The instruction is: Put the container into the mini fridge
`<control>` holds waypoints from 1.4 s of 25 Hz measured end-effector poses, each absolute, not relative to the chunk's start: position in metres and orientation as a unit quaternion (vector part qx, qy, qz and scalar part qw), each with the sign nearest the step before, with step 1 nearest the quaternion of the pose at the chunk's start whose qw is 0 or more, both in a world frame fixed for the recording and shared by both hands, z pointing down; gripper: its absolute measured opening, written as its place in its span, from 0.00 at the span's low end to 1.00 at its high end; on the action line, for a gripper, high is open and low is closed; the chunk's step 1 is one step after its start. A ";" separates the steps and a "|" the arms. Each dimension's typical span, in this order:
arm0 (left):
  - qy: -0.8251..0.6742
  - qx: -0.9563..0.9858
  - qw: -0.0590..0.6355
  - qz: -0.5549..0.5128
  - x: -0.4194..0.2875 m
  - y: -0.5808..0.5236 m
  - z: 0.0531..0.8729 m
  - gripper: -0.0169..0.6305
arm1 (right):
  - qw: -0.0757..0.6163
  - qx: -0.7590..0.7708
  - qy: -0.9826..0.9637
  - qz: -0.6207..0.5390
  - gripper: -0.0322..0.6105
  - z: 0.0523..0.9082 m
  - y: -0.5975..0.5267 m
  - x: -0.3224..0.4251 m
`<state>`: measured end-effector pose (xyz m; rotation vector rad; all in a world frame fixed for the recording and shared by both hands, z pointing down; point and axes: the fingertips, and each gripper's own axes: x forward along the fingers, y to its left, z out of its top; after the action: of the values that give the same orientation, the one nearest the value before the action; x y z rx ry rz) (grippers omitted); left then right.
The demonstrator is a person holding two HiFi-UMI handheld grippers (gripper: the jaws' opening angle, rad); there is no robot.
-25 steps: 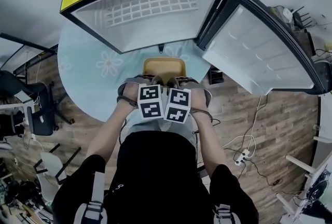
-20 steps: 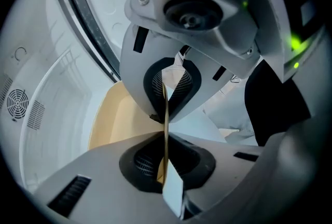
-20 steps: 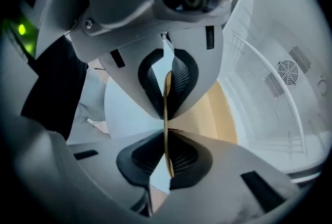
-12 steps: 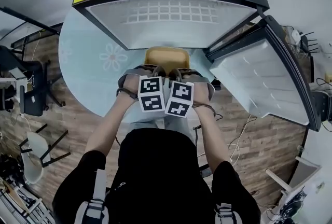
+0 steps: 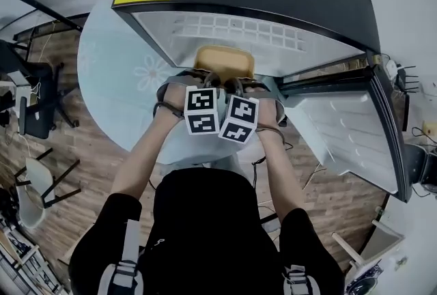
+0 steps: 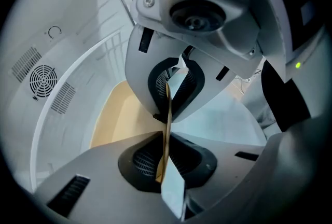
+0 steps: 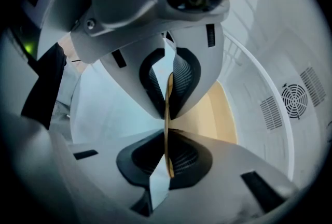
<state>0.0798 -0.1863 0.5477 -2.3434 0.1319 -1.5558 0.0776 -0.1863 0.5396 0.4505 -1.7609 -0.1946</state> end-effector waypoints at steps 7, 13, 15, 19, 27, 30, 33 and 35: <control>0.078 -0.826 0.151 -0.538 0.080 -0.226 0.565 0.10 | 0.613 0.183 -0.762 -0.103 0.07 0.557 -0.225 0.078; 0.094 -0.830 0.153 -0.527 0.104 -0.256 0.578 0.12 | 0.613 0.191 -0.759 -0.104 0.07 0.572 -0.253 0.102; 0.095 -0.830 0.151 -0.529 0.107 -0.265 0.584 0.12 | 0.614 0.187 -0.760 -0.106 0.07 0.577 -0.262 0.105; 0.097 -0.820 0.139 -0.547 0.099 -0.275 0.598 0.12 | 0.608 0.174 -0.768 -0.105 0.07 0.590 -0.273 0.100; 0.103 -0.809 0.131 -0.564 0.094 -0.282 0.615 0.10 | 0.606 0.183 -0.767 -0.109 0.10 0.604 -0.282 0.104; 0.115 -0.812 0.137 -0.556 0.097 -0.284 0.611 0.14 | 0.599 0.193 -0.769 -0.111 0.11 0.602 -0.283 0.105; 0.123 -0.819 0.143 -0.542 0.102 -0.282 0.602 0.15 | 0.591 0.197 -0.775 -0.110 0.12 0.595 -0.279 0.103; 0.125 -0.822 0.142 -0.537 0.104 -0.277 0.595 0.15 | 0.585 0.196 -0.779 -0.108 0.14 0.590 -0.273 0.101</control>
<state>0.1038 -0.2768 0.5953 -2.3738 0.3618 -1.5485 0.1006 -0.2734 0.5899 0.4580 -1.8170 -0.2517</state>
